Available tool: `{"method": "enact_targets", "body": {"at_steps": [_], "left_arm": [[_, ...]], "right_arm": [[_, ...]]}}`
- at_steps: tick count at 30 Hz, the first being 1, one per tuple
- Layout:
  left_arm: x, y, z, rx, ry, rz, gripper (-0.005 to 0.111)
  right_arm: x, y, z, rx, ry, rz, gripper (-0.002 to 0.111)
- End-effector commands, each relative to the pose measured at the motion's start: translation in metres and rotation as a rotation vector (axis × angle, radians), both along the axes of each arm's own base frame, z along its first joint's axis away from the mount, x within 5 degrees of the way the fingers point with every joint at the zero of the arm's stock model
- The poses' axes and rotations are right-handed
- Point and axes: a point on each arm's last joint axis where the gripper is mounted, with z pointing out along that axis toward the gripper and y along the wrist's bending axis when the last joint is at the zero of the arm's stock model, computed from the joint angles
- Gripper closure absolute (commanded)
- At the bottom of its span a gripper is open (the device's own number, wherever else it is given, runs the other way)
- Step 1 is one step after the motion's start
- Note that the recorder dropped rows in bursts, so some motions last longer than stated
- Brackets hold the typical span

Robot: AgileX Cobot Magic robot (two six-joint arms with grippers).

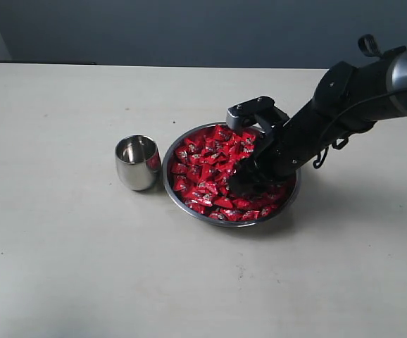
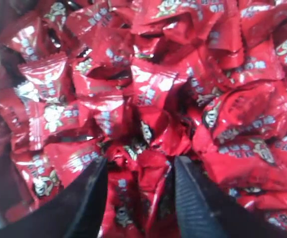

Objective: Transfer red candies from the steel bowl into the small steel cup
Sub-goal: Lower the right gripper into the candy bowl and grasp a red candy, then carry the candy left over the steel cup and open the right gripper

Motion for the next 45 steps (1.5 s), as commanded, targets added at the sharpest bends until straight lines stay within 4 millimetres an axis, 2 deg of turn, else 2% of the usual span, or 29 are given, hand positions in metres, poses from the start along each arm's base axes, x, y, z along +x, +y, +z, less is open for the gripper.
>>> {"method": "enact_targets", "body": {"at_steps": [1,4,8,14,23,28,33,36,37,39,45], "left_arm": [[0.000,0.000,0.001,0.004,-0.015,-0.005,0.106],[0.000,0.000,0.001,0.004,-0.015,-0.005,0.106],[0.000,0.000,0.001,0.004,-0.015,-0.005,0.106],[0.000,0.000,0.001,0.004,-0.015,-0.005,0.106],[0.000,0.000,0.001,0.004,-0.015,-0.005,0.106],[0.000,0.000,0.001,0.004,-0.015,-0.005,0.106],[0.000,0.000,0.001,0.004,-0.015,-0.005,0.106],[0.000,0.000,0.001,0.004,-0.015,-0.005,0.106],[0.000,0.000,0.001,0.004,-0.015,-0.005,0.106],[0.000,0.000,0.001,0.004,-0.015,-0.005,0.106],[0.000,0.000,0.001,0.004,-0.015,-0.005,0.106]], "right_arm": [[0.004,0.000,-0.006,-0.019,-0.025,0.006,0.066],[0.004,0.000,-0.008,-0.024,-0.018,0.009,0.072],[0.002,0.000,-0.006,-0.019,-0.001,0.002,0.108],[-0.003,0.000,0.013,0.012,0.008,0.008,0.106],[-0.011,0.001,0.063,0.115,-0.020,-0.024,0.106],[-0.003,0.026,0.086,0.210,0.007,0.021,0.106],[0.009,0.072,0.098,0.254,-0.034,0.100,0.106],[0.013,0.100,0.095,0.264,-0.054,0.153,0.106],[0.018,0.114,0.087,0.260,-0.058,0.173,0.106],[0.026,0.127,0.078,0.256,-0.043,0.167,0.106],[0.035,0.137,0.059,0.250,0.008,0.138,0.106]]}}
